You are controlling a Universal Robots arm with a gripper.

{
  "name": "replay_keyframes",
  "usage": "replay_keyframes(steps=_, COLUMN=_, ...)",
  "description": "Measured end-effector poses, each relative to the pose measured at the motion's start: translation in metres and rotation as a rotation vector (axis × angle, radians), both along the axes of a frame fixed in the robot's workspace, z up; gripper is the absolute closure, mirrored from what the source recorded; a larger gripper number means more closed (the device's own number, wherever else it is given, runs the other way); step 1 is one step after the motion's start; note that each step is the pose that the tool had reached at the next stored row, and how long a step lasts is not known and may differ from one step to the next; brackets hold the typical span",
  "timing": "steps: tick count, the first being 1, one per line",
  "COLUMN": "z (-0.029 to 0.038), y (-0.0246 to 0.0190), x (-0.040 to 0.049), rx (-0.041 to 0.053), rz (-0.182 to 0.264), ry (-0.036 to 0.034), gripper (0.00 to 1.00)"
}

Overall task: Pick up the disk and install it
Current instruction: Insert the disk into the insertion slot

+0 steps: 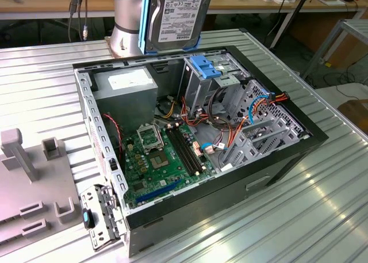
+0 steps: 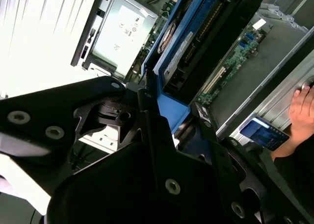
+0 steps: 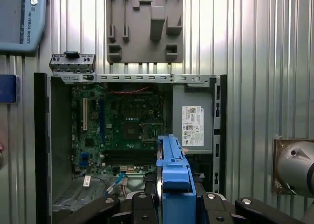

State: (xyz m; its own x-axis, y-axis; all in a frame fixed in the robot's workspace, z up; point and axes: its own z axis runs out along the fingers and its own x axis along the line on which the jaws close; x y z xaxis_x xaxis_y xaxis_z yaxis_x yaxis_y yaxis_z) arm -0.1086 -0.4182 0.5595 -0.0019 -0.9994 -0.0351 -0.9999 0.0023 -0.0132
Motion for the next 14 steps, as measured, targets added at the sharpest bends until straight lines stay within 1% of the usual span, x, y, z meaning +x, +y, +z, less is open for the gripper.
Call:
replay_keyframes(steps=3, z=0.0, y=-0.002, x=0.0002, rx=-0.0001, rz=0.0, ry=0.0, gripper=0.63)
replay_keyframes(steps=5, z=-0.0001, y=-0.0061, x=0.0004, rx=0.0, rz=0.0, ry=0.0, gripper=0.63)
replay_keyframes(steps=7, z=-0.0002, y=-0.0086, x=0.0004, rx=-0.0001, rz=0.0, ry=0.0001, gripper=0.63)
replay_keyframes(steps=12, z=-0.0006, y=-0.0166, x=0.0007, rx=0.0, rz=0.0, ry=0.0, gripper=0.63)
replay_keyframes(steps=14, z=-0.001, y=-0.0186, x=0.0008, rx=0.0, rz=0.0, ry=0.0, gripper=0.63)
